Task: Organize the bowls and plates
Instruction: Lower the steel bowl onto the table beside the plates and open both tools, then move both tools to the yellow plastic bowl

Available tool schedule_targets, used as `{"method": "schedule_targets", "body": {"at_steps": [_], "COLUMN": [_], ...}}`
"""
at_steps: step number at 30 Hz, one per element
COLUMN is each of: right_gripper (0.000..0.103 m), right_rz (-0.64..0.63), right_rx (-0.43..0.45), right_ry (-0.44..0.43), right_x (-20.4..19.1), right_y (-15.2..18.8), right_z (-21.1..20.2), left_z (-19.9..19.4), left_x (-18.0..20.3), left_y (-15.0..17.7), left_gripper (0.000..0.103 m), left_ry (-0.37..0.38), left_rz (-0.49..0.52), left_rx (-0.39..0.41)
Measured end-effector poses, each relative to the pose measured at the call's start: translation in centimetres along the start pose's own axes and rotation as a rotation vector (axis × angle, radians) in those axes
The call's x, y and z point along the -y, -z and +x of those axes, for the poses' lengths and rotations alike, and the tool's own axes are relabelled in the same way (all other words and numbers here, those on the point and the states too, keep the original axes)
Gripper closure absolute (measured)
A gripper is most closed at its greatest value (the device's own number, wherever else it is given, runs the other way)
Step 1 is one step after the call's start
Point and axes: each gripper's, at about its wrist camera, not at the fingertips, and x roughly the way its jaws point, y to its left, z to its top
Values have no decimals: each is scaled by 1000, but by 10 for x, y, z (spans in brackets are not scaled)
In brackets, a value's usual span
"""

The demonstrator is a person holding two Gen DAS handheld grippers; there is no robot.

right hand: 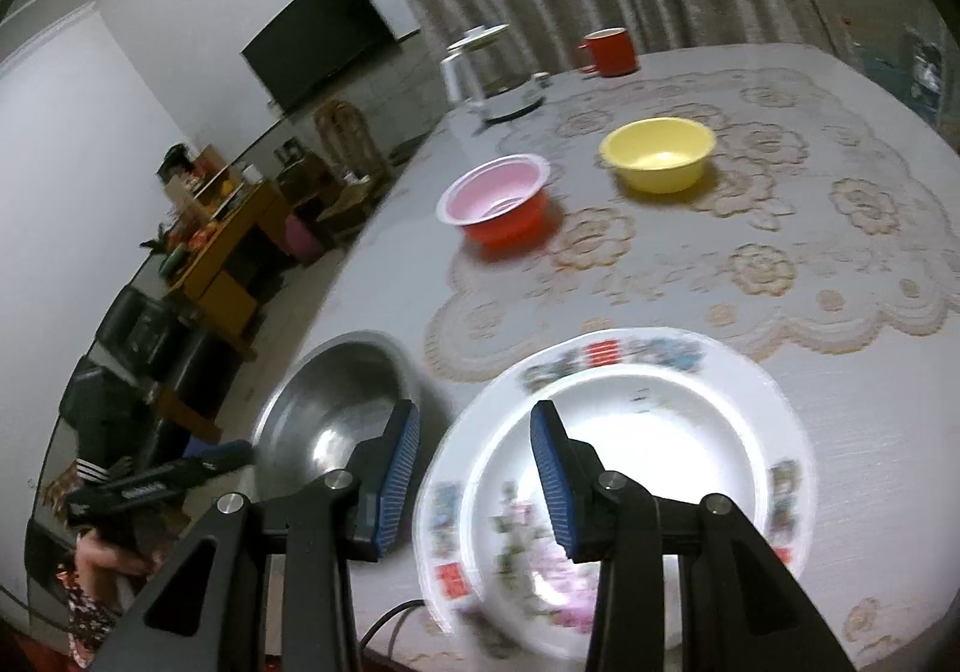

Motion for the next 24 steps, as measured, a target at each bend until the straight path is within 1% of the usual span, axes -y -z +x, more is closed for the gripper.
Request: {"method": "schedule_targets", "body": {"at_steps": [1, 3, 5, 7, 9, 14, 15, 17, 18, 21, 24], "right_gripper": [63, 63, 63, 63, 63, 63, 63, 63, 63, 63, 63], "right_rz": [8, 28, 48, 69, 87, 123, 115, 93, 82, 52, 55], "right_rx": [6, 19, 31, 44, 51, 67, 69, 55, 42, 19, 12], "right_ry": [11, 34, 59, 88, 115, 181, 186, 233, 251, 261, 249], "right_x": [6, 21, 36, 52, 68, 111, 117, 132, 137, 152, 162], "right_y": [-2, -7, -12, -18, -23, -39, -42, -52, -57, -73, -83], "right_z": [-2, -6, -10, -14, -17, -13, -11, -1, 6, 22, 32], "left_z": [-2, -5, -5, -2, 3, 20, 22, 27, 31, 39, 49], "left_x": [2, 7, 15, 26, 40, 77, 85, 100, 110, 134, 154], "left_y": [-4, -11, -17, -22, -24, -30, -33, -39, -44, -57, -67], "left_gripper": [25, 19, 15, 14, 10, 9, 9, 9, 9, 9, 9], "left_ry": [-3, -4, 6, 17, 32, 67, 77, 100, 99, 107, 101], "left_rz": [2, 1, -1, 4, 17, 89, 98, 124, 141, 182, 205], "left_rx": [10, 24, 34, 39, 40, 13, 11, 13, 10, 9, 6]}}
